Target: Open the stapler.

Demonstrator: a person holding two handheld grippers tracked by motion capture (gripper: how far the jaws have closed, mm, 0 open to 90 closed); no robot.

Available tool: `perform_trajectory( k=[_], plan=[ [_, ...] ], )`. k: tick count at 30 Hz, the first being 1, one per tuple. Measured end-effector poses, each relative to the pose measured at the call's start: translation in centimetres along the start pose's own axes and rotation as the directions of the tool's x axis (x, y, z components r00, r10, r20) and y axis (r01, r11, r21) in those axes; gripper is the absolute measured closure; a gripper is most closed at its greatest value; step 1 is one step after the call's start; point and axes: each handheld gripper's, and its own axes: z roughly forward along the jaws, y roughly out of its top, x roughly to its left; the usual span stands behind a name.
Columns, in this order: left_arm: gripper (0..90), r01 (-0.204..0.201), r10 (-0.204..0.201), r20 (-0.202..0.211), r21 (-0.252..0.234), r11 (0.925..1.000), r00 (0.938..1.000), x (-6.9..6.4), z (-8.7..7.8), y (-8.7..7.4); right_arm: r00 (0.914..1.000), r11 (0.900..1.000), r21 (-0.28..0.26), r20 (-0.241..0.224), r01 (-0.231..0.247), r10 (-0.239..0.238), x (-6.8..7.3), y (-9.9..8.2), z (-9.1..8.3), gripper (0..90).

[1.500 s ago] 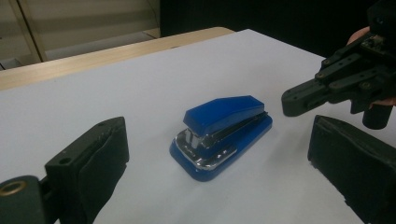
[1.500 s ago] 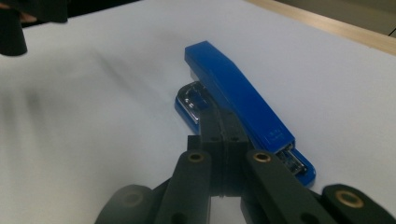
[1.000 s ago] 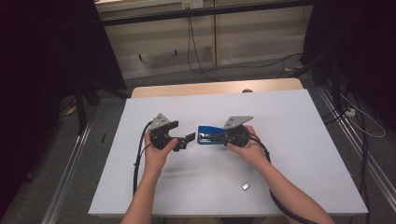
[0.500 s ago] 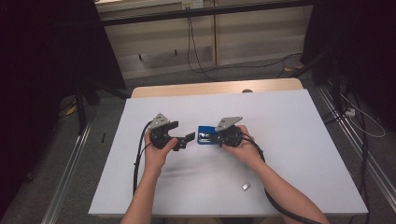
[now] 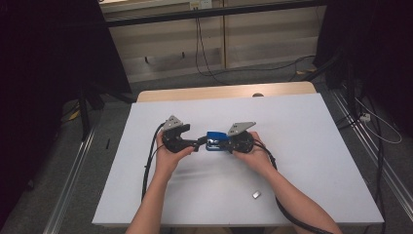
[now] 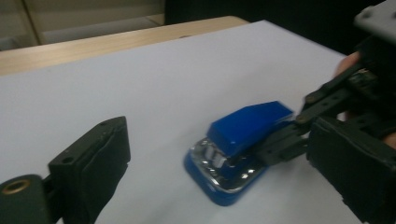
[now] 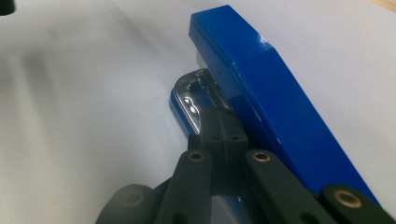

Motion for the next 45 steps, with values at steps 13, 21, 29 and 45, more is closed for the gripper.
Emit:
perform_trajectory(
  k=[13,21,29,45],
  plan=[
    [23.9,-0.097,0.084,0.087,0.151,0.9837,0.9926,0.5,3.7,-0.4,0.9998,0.9998,-0.003,-0.009,-0.018,0.018,-0.1,-0.1,0.0,90.0],
    [47.7,-0.138,0.104,0.187,0.179,0.9741,0.9769,0.3,4.7,-0.7,0.9993,0.9995,-0.004,-0.019,-0.033,0.033,-0.2,-0.1,0.0,90.0],
    [50.9,-0.135,0.101,0.218,0.145,0.9802,0.9706,0.2,4.2,0.8,0.9988,0.9991,-0.003,-0.024,-0.043,0.043,-0.3,-0.1,0.0,90.0],
    [56.5,-0.090,0.063,0.213,0.118,0.9889,0.9751,-1.4,4.2,3.5,0.9984,0.9986,0.002,-0.016,-0.054,0.054,0.0,0.0,-0.1,90.0]
  ],
)
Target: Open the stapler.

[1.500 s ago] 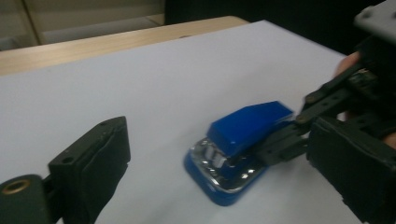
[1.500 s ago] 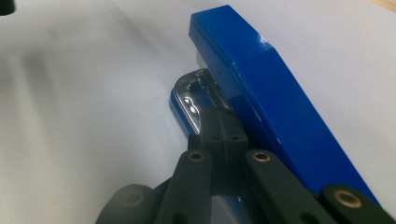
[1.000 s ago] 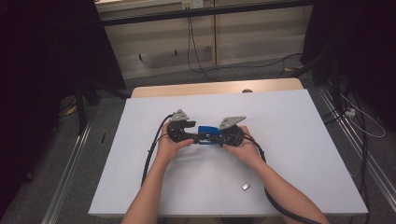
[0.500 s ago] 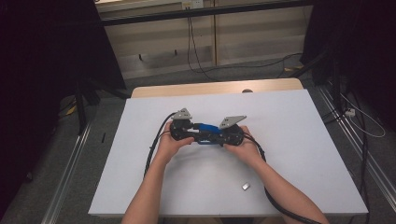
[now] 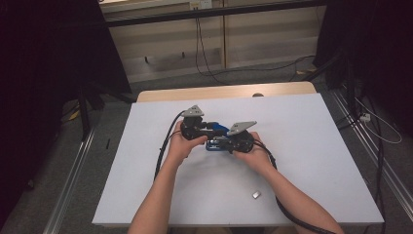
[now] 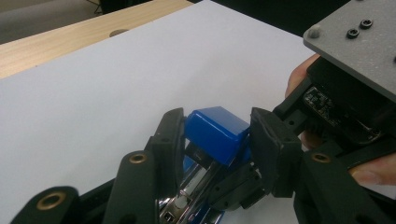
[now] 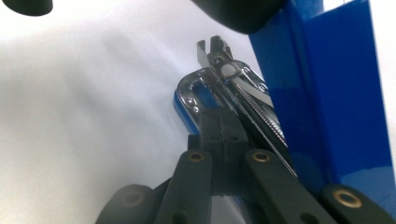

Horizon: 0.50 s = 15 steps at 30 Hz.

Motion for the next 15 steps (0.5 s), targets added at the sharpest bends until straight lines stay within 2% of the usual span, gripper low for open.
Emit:
perform_trajectory(
  k=[1,3,4,8,15],
  plan=[
    [56.5,-0.007,0.007,-0.003,0.004,1.0000,1.0000,0.06,-0.02,0.04,1.0000,1.0000,0.000,-0.001,-0.003,0.003,0.02,0.00,-0.01,90.0],
    [56.5,0.008,-0.008,0.001,0.006,0.9999,1.0000,0.02,0.01,0.07,0.9999,1.0000,-0.004,0.008,-0.007,0.007,0.13,0.00,-0.10,90.0],
    [56.5,0.003,-0.004,0.001,0.009,0.9999,1.0000,0.00,0.00,0.13,1.0000,0.9999,-0.014,0.007,-0.004,0.004,0.17,0.00,-0.14,90.0],
    [56.5,0.007,-0.007,-0.001,0.011,0.9999,1.0000,-0.02,0.01,0.15,0.9987,0.9956,-0.081,0.018,-0.047,0.049,0.28,0.35,-0.51,90.0],
    [56.5,0.013,-0.013,-0.003,0.009,0.9999,0.9999,-0.03,0.03,0.18,0.9960,0.9888,-0.133,0.047,-0.069,0.075,0.43,0.65,-0.75,90.0]
  ],
)
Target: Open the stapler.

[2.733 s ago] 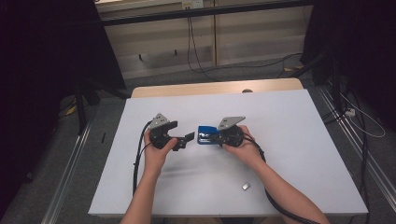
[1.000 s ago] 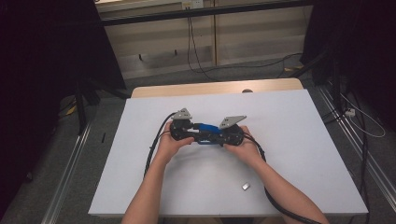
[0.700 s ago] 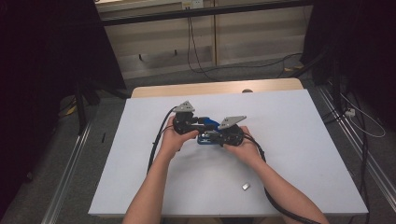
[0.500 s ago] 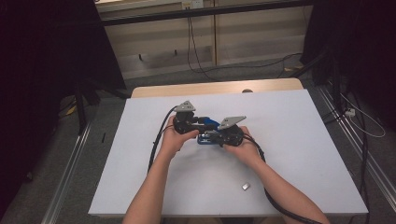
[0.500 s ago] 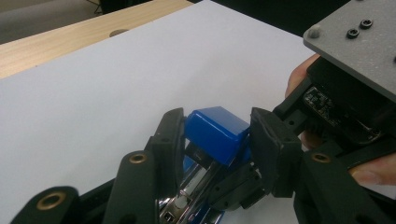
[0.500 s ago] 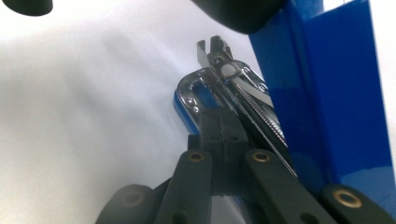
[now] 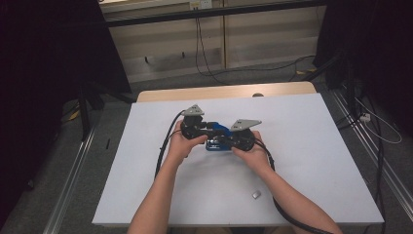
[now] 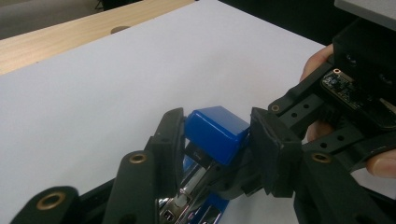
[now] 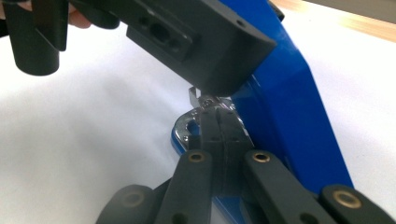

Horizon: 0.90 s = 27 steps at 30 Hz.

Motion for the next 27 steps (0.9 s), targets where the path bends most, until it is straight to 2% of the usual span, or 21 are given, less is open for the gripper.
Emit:
perform_trajectory(
  k=[13,17,25,26,27],
  plan=[
    [56.5,0.017,-0.017,-0.001,-0.001,0.9999,0.9999,0.0,0.0,0.0,0.9984,0.9994,-0.031,0.053,-0.017,0.018,0.7,-0.1,0.3,90.0],
    [56.4,0.021,-0.021,-0.007,-0.001,0.9998,0.9998,0.0,0.0,0.1,0.9969,0.9985,-0.038,0.066,-0.039,0.042,0.9,0.0,0.2,90.0],
    [55.0,0.034,-0.034,-0.016,-0.006,0.9994,0.9993,0.0,0.2,0.0,0.9938,0.9976,-0.059,0.102,-0.038,0.044,1.3,-0.2,0.1,90.0],
    [55.0,0.050,-0.051,-0.012,-0.015,0.9986,0.9986,0.0,0.2,0.0,0.9930,0.9974,-0.063,0.110,-0.036,0.043,1.4,-0.2,0.1,90.0],
    [55.1,0.048,-0.048,-0.011,-0.010,0.9988,0.9988,0.1,0.2,0.0,0.9923,0.9968,-0.069,0.115,-0.039,0.046,1.4,-0.2,0.1,90.0]
  ],
)
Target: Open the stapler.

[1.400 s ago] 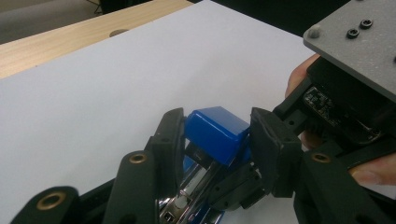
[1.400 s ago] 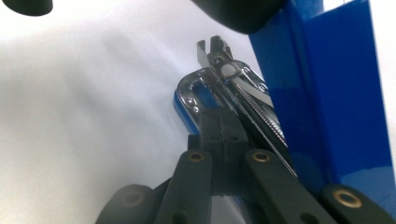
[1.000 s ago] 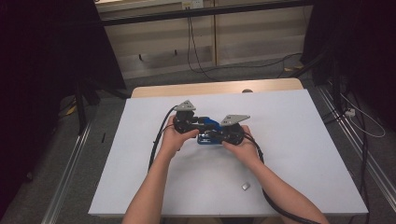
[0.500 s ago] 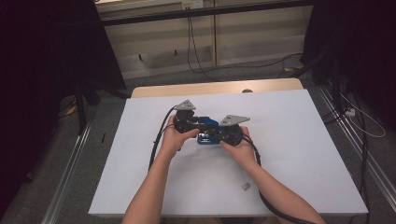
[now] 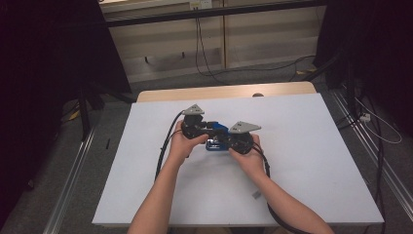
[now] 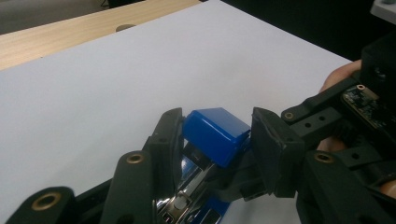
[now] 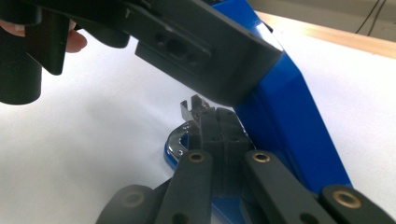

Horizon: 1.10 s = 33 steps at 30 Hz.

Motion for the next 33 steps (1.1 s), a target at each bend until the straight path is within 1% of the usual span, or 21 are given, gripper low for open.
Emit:
perform_trajectory(
  k=[3,6,9,10,11,12,13,15,18,20,21,23,24,26,28,30,32,33],
  plan=[
    [55.6,0.010,-0.010,0.000,0.000,0.9999,0.9999,0.0,-0.1,0.1,1.0000,0.9999,-0.012,0.007,-0.006,0.006,0.1,-0.1,0.0,90.0],
    [55.9,-0.004,0.004,0.007,-0.003,1.0000,1.0000,0.1,-0.2,0.0,0.9999,1.0000,-0.010,0.015,0.000,0.000,0.2,-0.1,0.0,90.0],
    [55.9,-0.015,0.015,0.002,-0.009,0.9999,0.9999,0.1,-0.3,0.1,0.9997,0.9999,-0.016,0.022,0.002,-0.002,0.3,-0.1,0.0,90.0],
    [55.7,-0.014,0.014,0.001,-0.010,0.9998,0.9999,0.0,-0.3,0.1,0.9997,0.9998,-0.021,0.026,0.001,0.000,0.3,-0.1,0.0,90.0],
    [55.2,-0.007,0.007,0.001,-0.018,0.9998,1.0000,0.0,-0.3,0.1,0.9997,0.9998,-0.019,0.026,-0.004,0.004,0.4,-0.1,0.0,90.0],
    [55.4,-0.008,0.008,-0.001,-0.018,0.9998,1.0000,0.0,-0.4,0.2,0.9996,0.9999,-0.015,0.027,-0.008,0.008,0.4,-0.1,0.0,90.0],
    [56.5,-0.007,0.007,0.001,-0.018,0.9998,1.0000,0.0,-0.4,0.2,0.9995,0.9999,-0.014,0.029,-0.010,0.010,0.4,-0.1,0.0,90.0],
    [57.0,-0.002,0.002,0.006,-0.014,0.9999,1.0000,0.0,-0.4,0.2,0.9996,0.9998,-0.020,0.028,-0.010,0.010,0.5,-0.1,0.0,90.0],
    [57.4,0.002,-0.002,0.007,-0.008,1.0000,1.0000,0.1,-0.4,0.3,0.9991,0.9993,-0.034,0.039,-0.014,0.015,0.7,-0.1,-0.1,90.0],
    [57.7,0.011,-0.011,0.008,-0.009,0.9999,0.9999,0.1,-0.4,0.3,0.9991,0.9988,-0.039,0.029,-0.028,0.029,0.8,-0.1,0.0,90.0],
    [57.6,0.016,-0.016,0.009,-0.009,0.9998,0.9998,0.1,-0.4,0.4,0.9991,0.9990,-0.028,0.022,-0.035,0.036,0.9,0.0,0.1,90.0],
    [57.8,0.017,-0.017,0.010,-0.012,0.9998,0.9998,0.0,-0.4,0.4,0.9990,0.9990,-0.033,0.032,-0.031,0.032,1.0,0.2,0.3,90.0],
    [58.0,0.009,-0.009,0.010,-0.014,0.9999,0.9999,0.0,-0.4,0.5,0.9985,0.9986,-0.044,0.045,-0.030,0.032,1.1,0.3,0.3,90.0],
    [58.0,0.006,-0.005,0.010,-0.021,0.9998,0.9999,0.0,-0.4,0.4,0.9979,0.9976,-0.056,0.049,-0.040,0.043,1.1,0.4,0.3,90.0],
    [57.5,-0.006,0.006,0.003,-0.012,0.9999,1.0000,0.0,-0.5,0.3,0.9978,0.9980,-0.057,0.058,-0.028,0.032,1.3,0.4,0.3,90.0],
    [56.0,-0.003,0.003,0.002,-0.022,0.9998,1.0000,0.2,-0.7,0.2,0.9977,0.9987,-0.048,0.064,-0.018,0.021,1.4,0.4,0.4,90.0],
    [52.0,0.008,-0.007,0.019,-0.050,0.9987,0.9998,0.3,-1.0,0.1,0.9980,0.9991,-0.042,0.063,-0.002,0.005,1.4,0.5,0.3,90.0],
    [51.1,0.005,-0.004,0.018,-0.049,0.9988,0.9998,0.3,-1.2,0.1,0.9980,0.9992,-0.040,0.063,-0.004,0.006,1.3,0.6,0.3,90.0]
  ],
)
